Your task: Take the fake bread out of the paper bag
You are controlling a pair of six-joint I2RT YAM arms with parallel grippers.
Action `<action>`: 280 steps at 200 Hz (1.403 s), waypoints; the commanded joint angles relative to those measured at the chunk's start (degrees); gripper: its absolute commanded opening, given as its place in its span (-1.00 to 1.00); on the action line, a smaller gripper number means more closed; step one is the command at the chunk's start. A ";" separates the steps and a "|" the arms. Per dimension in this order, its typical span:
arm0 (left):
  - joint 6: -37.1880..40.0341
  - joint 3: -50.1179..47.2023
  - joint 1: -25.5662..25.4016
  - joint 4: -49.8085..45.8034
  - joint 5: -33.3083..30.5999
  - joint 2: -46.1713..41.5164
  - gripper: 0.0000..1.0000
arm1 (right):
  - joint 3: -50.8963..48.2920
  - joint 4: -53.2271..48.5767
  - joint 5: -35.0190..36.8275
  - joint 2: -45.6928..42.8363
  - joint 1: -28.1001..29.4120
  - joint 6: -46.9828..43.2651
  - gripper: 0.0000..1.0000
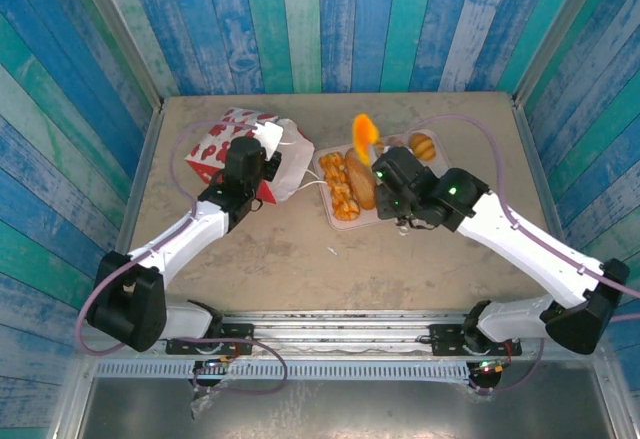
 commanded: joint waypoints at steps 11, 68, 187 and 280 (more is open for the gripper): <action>-0.89 0.25 -0.17 0.47 -0.31 -1.31 -1.00 | -3.92 -4.51 10.72 -3.50 -5.89 -3.42 -0.72; -1.10 0.47 -0.08 0.61 -0.47 -1.98 -1.00 | -6.64 -6.13 11.97 -4.39 -16.79 -7.04 -0.69; -1.47 -0.17 -0.14 1.46 -0.42 -1.58 -1.00 | 0.14 -15.92 15.10 13.77 -17.69 -4.84 -0.63; -1.64 -0.41 -0.08 2.38 -0.46 -0.88 -1.00 | 4.98 -20.73 17.70 20.25 -15.90 -4.41 -0.56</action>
